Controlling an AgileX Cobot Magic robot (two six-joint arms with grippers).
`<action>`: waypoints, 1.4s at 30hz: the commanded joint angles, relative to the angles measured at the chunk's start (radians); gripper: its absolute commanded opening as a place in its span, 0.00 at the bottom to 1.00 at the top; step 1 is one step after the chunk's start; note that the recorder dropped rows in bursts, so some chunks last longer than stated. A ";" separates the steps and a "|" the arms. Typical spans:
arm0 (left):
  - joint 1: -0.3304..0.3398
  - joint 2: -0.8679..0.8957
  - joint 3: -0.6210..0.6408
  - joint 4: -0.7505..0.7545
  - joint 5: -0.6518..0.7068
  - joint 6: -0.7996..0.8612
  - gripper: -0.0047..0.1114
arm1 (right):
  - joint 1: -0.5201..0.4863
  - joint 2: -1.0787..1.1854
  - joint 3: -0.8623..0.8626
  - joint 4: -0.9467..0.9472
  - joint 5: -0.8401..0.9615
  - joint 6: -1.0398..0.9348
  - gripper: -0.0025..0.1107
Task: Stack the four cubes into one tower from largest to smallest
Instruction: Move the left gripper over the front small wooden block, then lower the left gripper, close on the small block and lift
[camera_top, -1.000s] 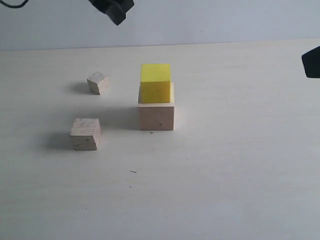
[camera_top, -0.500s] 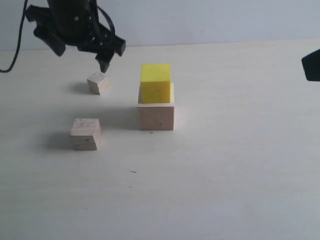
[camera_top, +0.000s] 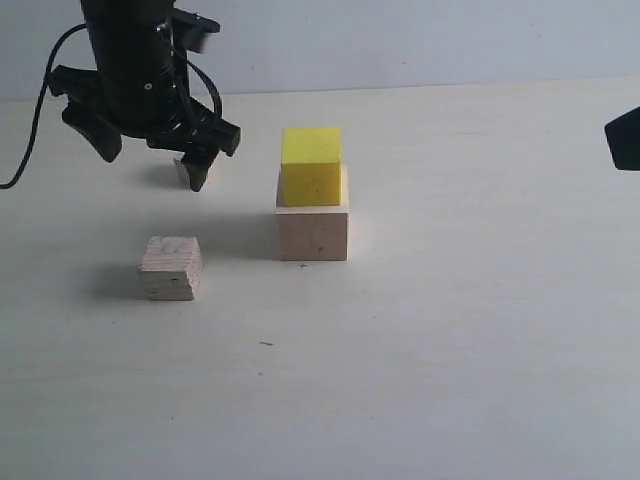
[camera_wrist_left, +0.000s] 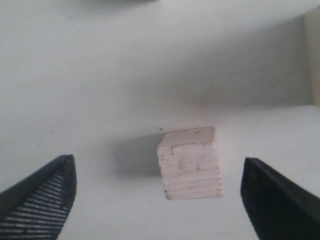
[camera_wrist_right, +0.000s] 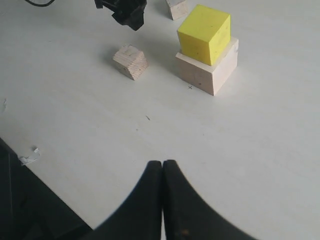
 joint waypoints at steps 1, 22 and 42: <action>0.066 -0.022 0.042 -0.119 0.000 -0.012 0.77 | -0.003 -0.005 0.003 0.002 -0.004 -0.010 0.02; 0.096 -0.012 0.186 -0.244 -0.156 -0.012 0.77 | -0.003 -0.005 0.003 0.002 -0.018 -0.010 0.02; 0.096 0.036 0.186 -0.276 -0.159 -0.009 0.77 | -0.003 -0.005 0.003 0.002 -0.030 -0.010 0.02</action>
